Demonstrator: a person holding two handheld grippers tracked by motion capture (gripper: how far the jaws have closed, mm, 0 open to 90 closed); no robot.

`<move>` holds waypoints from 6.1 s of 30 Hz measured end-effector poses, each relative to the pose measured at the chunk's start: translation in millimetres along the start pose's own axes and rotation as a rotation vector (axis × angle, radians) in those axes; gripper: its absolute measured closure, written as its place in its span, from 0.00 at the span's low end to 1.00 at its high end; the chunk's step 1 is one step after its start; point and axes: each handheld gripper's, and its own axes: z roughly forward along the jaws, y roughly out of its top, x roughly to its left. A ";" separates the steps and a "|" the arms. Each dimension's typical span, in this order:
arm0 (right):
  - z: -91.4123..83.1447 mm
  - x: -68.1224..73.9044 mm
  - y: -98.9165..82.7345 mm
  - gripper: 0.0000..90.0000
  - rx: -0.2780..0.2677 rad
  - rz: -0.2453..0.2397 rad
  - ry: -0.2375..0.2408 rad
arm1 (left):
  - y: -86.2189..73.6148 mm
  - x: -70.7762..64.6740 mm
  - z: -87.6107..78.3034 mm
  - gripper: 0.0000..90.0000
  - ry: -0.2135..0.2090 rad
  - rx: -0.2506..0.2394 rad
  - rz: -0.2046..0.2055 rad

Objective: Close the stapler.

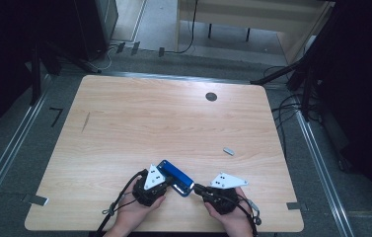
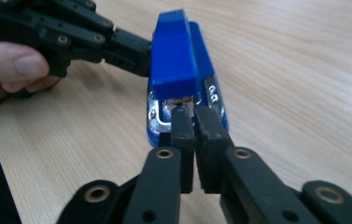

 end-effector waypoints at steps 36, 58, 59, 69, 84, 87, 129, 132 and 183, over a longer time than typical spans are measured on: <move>-1.5 17.0 17.6 1.00 -0.066 -0.061 -0.034 | 0.0 3.6 1.0 1.00 -0.022 0.020 -0.018; -1.9 24.8 45.6 1.00 -0.163 -0.087 -0.041 | 0.1 3.0 1.1 1.00 -0.017 0.019 -0.011; -1.9 24.8 45.6 1.00 -0.163 -0.087 -0.041 | 0.1 2.8 1.1 1.00 -0.016 0.018 -0.011; 2.0 27.1 57.7 1.00 -0.186 -0.088 -0.034 | 0.1 2.1 1.0 1.00 -0.014 0.020 0.000; 7.2 30.4 71.0 1.00 -0.186 -0.096 -0.036 | 0.1 1.8 0.8 1.00 -0.010 0.022 0.009; 9.0 31.0 73.9 1.00 -0.189 -0.100 -0.037 | 0.1 1.8 0.8 1.00 -0.010 0.022 0.010; 39.7 34.8 107.0 1.00 -0.207 -0.114 -0.025 | 0.1 -0.6 1.1 1.00 -0.001 0.020 0.032; 41.4 34.1 108.1 1.00 -0.209 -0.107 -0.019 | 0.1 -0.8 1.2 1.00 0.000 0.019 0.033; 68.8 33.7 127.0 1.00 -0.178 -0.133 -0.011 | -0.2 -1.7 1.4 1.00 0.002 0.015 0.034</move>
